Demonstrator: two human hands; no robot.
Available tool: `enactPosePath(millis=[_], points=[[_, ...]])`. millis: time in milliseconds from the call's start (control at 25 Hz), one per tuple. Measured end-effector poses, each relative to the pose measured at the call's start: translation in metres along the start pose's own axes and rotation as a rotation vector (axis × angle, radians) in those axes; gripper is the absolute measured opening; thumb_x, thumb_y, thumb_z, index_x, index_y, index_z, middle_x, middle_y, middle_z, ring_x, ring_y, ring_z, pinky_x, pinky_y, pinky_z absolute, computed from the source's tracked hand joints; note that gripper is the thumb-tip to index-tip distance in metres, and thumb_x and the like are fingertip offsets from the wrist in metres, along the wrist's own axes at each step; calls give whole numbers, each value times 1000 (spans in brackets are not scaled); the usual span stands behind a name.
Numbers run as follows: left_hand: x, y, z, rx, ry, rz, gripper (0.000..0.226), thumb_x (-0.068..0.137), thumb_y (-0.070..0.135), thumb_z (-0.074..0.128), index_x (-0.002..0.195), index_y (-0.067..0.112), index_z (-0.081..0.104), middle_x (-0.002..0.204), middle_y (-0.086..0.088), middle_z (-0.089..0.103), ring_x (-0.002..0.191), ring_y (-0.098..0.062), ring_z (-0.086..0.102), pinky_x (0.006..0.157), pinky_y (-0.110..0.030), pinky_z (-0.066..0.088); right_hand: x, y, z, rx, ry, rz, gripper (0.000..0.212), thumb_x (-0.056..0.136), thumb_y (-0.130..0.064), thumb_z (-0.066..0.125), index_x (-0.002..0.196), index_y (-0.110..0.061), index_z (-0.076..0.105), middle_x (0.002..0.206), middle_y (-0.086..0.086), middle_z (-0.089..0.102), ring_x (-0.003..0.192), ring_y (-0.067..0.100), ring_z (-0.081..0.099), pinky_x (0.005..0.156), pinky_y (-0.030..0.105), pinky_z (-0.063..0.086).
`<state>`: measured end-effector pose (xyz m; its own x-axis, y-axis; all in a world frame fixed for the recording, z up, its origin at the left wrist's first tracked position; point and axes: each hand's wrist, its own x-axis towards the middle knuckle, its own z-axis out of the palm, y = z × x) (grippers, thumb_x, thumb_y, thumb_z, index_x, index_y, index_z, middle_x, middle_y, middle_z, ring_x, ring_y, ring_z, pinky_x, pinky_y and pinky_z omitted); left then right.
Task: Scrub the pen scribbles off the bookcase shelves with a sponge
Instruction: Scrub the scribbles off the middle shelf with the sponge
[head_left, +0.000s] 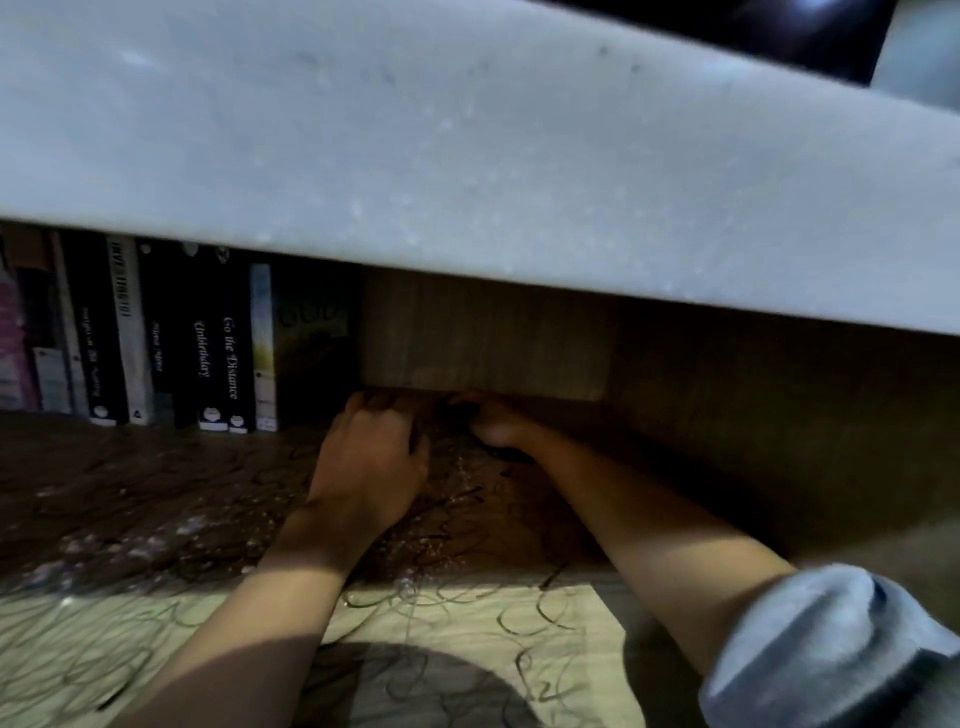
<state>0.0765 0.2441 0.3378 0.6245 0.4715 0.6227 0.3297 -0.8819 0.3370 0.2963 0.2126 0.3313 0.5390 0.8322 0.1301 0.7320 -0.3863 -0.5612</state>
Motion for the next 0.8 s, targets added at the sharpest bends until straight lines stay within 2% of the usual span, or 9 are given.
enactPosePath(millis=[80, 160, 320, 400, 480, 600, 680, 760, 800], points=[[-8, 1, -12, 10, 20, 17, 30, 85, 17, 59, 114, 14, 66, 113, -14, 65, 110, -36, 51, 91, -40, 45, -15, -2, -11, -72, -108, -81, 35, 96, -5, 52, 130, -8, 56, 135, 6, 52, 121, 13, 46, 100, 17, 31], [-19, -8, -21, 45, 48, 24, 27, 83, 15, 58, 108, 11, 67, 106, -16, 67, 104, -38, 54, 86, -41, 47, -13, 17, -28, -71, -39, -78, 38, 96, -1, 48, 133, -9, 54, 139, 6, 49, 125, 15, 44, 102, 15, 29], [-28, -29, -29, 75, 44, -68, 34, 76, 25, 43, 93, 12, 68, 93, -16, 67, 95, -38, 57, 82, -43, 49, 3, 53, -18, -151, 270, 267, 44, 96, -21, 48, 140, -15, 45, 148, 14, 40, 134, 29, 40, 114, 38, 30], [-27, -27, -27, 53, 32, -103, 35, 74, 25, 42, 91, 11, 69, 92, -17, 68, 93, -38, 57, 80, -42, 50, 12, 38, -1, -302, 283, 337, 47, 95, -31, 44, 139, -15, 45, 147, 14, 39, 133, 32, 40, 112, 43, 32], [-25, -25, -22, 50, 15, -99, 34, 76, 24, 42, 92, 9, 68, 93, -18, 68, 93, -39, 58, 79, -42, 51, 22, 8, 12, -354, 264, 281, 48, 94, -34, 46, 136, -12, 48, 144, 16, 44, 129, 34, 45, 108, 45, 37], [-20, -30, -18, 63, 25, -100, 23, 83, 17, 53, 98, 6, 67, 98, -22, 66, 98, -41, 56, 81, -43, 49, 43, -27, 31, -338, 178, 104, 38, 90, -27, 52, 123, -9, 60, 129, 18, 57, 113, 34, 57, 98, 39, 47], [-16, -33, -17, 67, 34, -111, 24, 85, 14, 58, 105, 6, 65, 104, -23, 64, 104, -41, 53, 84, -42, 46, 48, -41, 37, -228, 45, 4, 36, 90, -17, 53, 123, -7, 61, 129, 19, 57, 113, 32, 57, 98, 32, 45], [-14, -32, -16, 59, 27, -110, 27, 87, 16, 58, 112, 8, 63, 107, -23, 64, 107, -40, 52, 85, -41, 45, 40, -46, 23, -118, -91, -87, 37, 91, 2, 44, 125, 0, 59, 133, 16, 55, 119, 25, 52, 94, 13, 40], [-15, -31, -16, 42, 26, -99, 28, 87, 15, 58, 113, 8, 63, 108, -23, 64, 107, -41, 52, 85, -41, 45, 32, -48, 9, -55, -146, -116, 42, 90, 10, 39, 126, 2, 58, 134, 13, 53, 120, 20, 49, 86, 3, 37]])
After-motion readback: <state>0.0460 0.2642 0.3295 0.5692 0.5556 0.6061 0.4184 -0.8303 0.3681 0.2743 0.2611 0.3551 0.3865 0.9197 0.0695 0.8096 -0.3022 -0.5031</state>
